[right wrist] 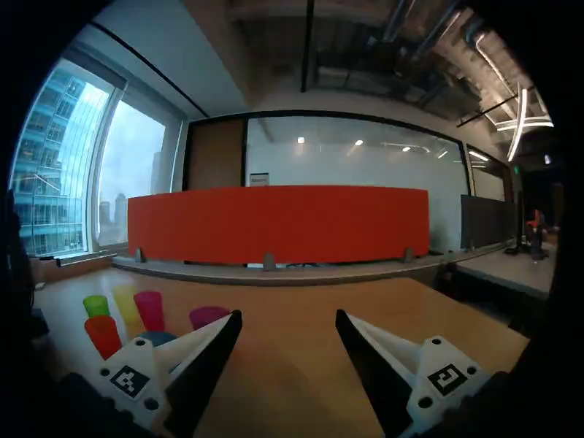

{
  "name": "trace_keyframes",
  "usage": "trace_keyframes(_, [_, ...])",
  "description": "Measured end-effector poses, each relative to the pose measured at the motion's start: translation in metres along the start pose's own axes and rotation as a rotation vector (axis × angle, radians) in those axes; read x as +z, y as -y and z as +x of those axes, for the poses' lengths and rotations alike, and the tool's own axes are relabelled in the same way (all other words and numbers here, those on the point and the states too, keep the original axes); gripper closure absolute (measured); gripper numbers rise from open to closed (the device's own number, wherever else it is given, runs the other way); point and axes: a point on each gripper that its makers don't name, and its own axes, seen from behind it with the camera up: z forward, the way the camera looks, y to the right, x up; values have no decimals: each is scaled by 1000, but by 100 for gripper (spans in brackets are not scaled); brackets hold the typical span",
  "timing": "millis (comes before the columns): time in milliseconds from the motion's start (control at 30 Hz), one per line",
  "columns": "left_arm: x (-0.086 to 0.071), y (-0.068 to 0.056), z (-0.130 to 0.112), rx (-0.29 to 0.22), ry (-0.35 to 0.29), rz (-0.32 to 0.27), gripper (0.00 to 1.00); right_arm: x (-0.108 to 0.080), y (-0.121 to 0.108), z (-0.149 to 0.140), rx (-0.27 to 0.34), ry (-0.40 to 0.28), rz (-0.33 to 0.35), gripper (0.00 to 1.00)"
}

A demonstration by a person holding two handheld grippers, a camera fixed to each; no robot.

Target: Pour water

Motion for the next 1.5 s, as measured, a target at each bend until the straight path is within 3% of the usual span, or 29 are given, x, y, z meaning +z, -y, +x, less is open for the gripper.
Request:
trace_keyframes(400, [2,-13,60,30,41,-52,0,0,-1,50,-26,44,12,1])
trace_keyframes(767, [3,-22,131,25,36,-95,0,0,6,115,-5,36,37,1])
trace_keyframes(1000, [1,-24,169,27,20,-111,0,-2,12,139,-6,27,56,1])
trace_keyframes(1267, [0,-31,185,19,26,-141,0,-1,18,148,-2,27,80,1])
trace_keyframes(1500, [0,-42,190,20,22,-218,0,0,25,152,5,22,136,1])
